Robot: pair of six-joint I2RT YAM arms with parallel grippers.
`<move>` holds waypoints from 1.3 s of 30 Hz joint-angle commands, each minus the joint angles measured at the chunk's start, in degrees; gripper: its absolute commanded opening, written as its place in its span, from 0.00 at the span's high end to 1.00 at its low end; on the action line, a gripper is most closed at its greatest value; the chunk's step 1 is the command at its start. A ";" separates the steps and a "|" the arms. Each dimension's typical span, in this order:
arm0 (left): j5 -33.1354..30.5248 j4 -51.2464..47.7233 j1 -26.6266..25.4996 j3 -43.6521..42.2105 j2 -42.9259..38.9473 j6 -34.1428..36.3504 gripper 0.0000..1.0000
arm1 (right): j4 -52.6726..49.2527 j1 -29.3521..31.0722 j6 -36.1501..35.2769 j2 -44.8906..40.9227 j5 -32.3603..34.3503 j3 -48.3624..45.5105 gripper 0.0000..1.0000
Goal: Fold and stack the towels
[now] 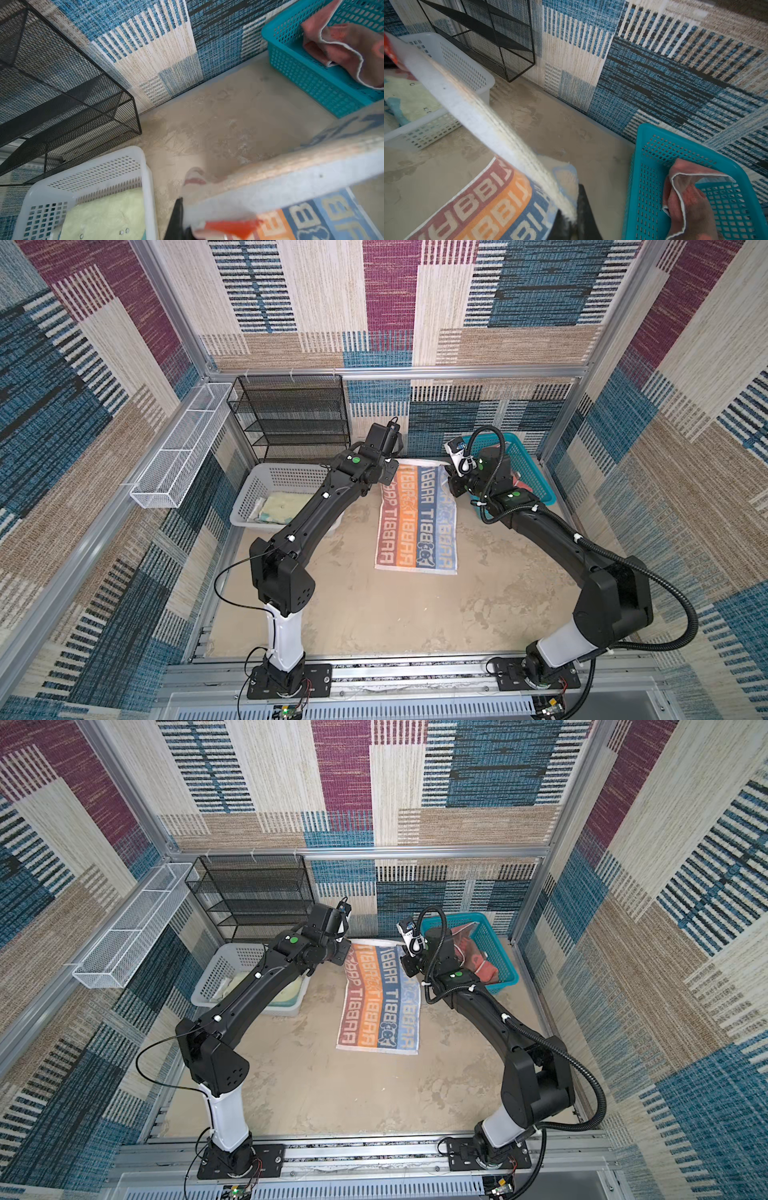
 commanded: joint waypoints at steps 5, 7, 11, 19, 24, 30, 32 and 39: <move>-4.24 -1.95 0.92 -1.01 -6.55 -0.87 1.00 | -0.01 -0.85 -0.26 -4.76 -0.10 0.31 1.00; -1.90 -1.87 0.87 -2.65 -9.61 -1.28 1.00 | -1.24 -0.86 -0.92 -6.99 -3.40 0.08 1.00; 2.82 -1.84 0.50 -7.17 -17.03 -2.00 1.00 | -4.07 -0.89 -2.11 -12.03 -10.02 -0.68 1.00; 12.16 -1.86 0.15 -14.99 -33.05 -4.61 1.00 | -8.65 -0.90 -0.27 -22.31 -23.96 -0.55 1.00; 20.41 -1.88 0.13 -18.01 -42.08 -6.06 1.00 | -8.93 -0.84 3.69 -26.88 -31.27 -0.04 1.00; 20.46 -3.49 0.13 -19.72 -48.22 -7.04 1.00 | -8.29 -0.84 6.62 -30.43 -32.28 -0.59 1.00; 20.16 -3.84 0.13 -19.72 -48.69 -7.40 1.00 | -8.29 -0.85 7.24 -30.41 -30.64 -0.41 1.00; 16.92 -3.40 0.13 -17.19 -44.19 -6.09 1.00 | -8.64 -0.85 6.68 -26.61 -22.16 0.64 1.00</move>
